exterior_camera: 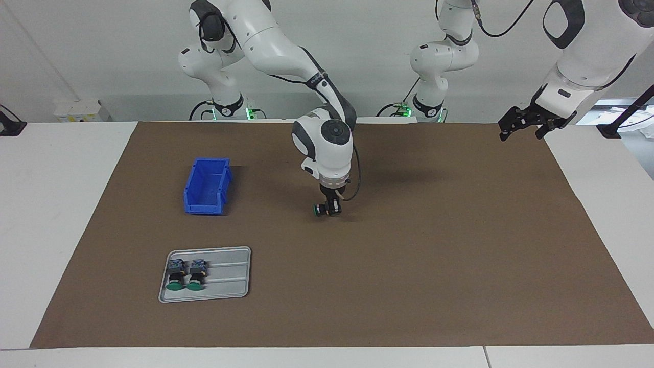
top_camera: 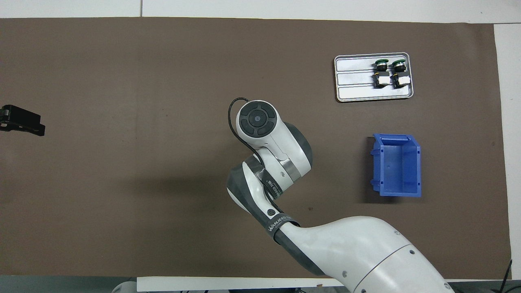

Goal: Place and press button with both arms
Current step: 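Carry the button with the right gripper to the table center and lower it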

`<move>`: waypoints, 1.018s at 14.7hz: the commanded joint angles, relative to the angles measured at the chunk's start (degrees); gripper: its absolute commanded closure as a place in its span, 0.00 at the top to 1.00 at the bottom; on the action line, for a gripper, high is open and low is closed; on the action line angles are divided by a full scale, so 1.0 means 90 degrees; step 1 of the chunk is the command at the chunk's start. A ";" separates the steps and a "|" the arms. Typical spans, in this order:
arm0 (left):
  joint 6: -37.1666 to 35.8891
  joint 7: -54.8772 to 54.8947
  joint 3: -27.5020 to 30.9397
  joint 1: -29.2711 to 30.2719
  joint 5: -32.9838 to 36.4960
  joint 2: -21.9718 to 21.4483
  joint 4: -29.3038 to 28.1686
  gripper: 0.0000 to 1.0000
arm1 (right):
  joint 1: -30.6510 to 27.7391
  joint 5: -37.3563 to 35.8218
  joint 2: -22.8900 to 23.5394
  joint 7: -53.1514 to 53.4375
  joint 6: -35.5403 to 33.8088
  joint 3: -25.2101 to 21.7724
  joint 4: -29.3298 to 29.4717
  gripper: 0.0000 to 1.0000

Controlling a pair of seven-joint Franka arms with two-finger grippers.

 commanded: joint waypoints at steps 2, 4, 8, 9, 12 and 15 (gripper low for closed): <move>0.0249 0.0043 -0.0009 0.0072 0.0083 -0.0148 -0.0180 1.00 | -0.0055 0.0040 -0.0165 0.0073 0.0003 0.0037 -0.0046 0.80; 0.0250 0.0023 -0.0009 0.0072 0.0083 -0.0148 -0.0180 1.00 | -0.0074 0.0040 -0.0146 0.0073 -0.0181 0.0124 0.0159 0.88; 0.0260 -0.0415 -0.0009 0.0062 0.0083 -0.0148 -0.0189 1.00 | -0.0463 0.0040 -0.0593 -0.0024 -0.0630 0.0154 0.0433 0.97; 0.0260 -0.0552 -0.0009 0.0053 0.0083 -0.0148 -0.0209 1.00 | -0.0639 0.0049 -0.0827 -0.0198 -0.0699 0.0154 0.0434 0.98; 0.0357 -0.1223 -0.0019 -0.0035 0.0083 -0.0148 -0.0277 1.00 | -0.0981 0.0049 -0.1394 -0.1853 -0.1264 0.0144 0.0434 0.98; 0.0396 -0.2055 -0.0058 -0.0220 0.0083 -0.0110 -0.0326 1.00 | -0.1556 0.0049 -0.1844 -0.3865 -0.2132 0.0144 0.0424 0.98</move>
